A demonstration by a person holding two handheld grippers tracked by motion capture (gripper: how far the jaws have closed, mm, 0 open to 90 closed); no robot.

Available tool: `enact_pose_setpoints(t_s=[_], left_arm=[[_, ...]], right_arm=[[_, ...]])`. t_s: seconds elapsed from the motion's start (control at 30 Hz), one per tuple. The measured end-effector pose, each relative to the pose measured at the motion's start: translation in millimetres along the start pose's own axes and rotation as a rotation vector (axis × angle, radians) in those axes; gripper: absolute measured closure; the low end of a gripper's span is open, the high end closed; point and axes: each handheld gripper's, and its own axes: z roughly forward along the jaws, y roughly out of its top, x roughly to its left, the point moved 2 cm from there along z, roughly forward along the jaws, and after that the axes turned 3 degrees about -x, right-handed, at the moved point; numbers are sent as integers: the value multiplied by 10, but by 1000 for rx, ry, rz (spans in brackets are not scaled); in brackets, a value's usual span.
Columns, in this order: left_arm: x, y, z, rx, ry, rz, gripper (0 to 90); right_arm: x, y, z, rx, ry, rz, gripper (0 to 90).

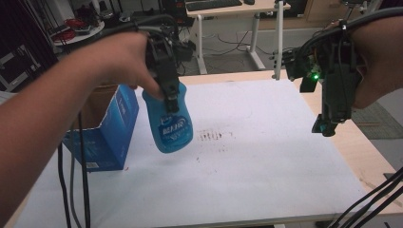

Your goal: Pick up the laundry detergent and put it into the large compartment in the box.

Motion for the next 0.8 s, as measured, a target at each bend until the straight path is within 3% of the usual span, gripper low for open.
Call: enact_pose_setpoints(t_s=[0.2, 0.23, 0.27, 0.57, 0.67, 0.8], left_arm=[[190, -165, -392, -19, 14, -85, 380], [217, -190, -434, -18, 12, -95, 379], [259, -235, -496, -24, 11, -124, 380], [572, -571, -843, -44, 14, -285, 379], [681, -710, -947, -66, 13, -387, 379], [814, -873, -1047, -74, 14, -493, 379]], right_arm=[[-18, 50, 4, -3, -3, -24, 24], [-7, 62, 2, -12, 2, -7, 24], [-12, 66, 0, -10, 3, -13, 24], [-40, 91, 2, -9, -1, -34, 24], [-38, 87, 1, -8, -1, -33, 24], [-42, 85, -16, -3, -2, -28, 24]])
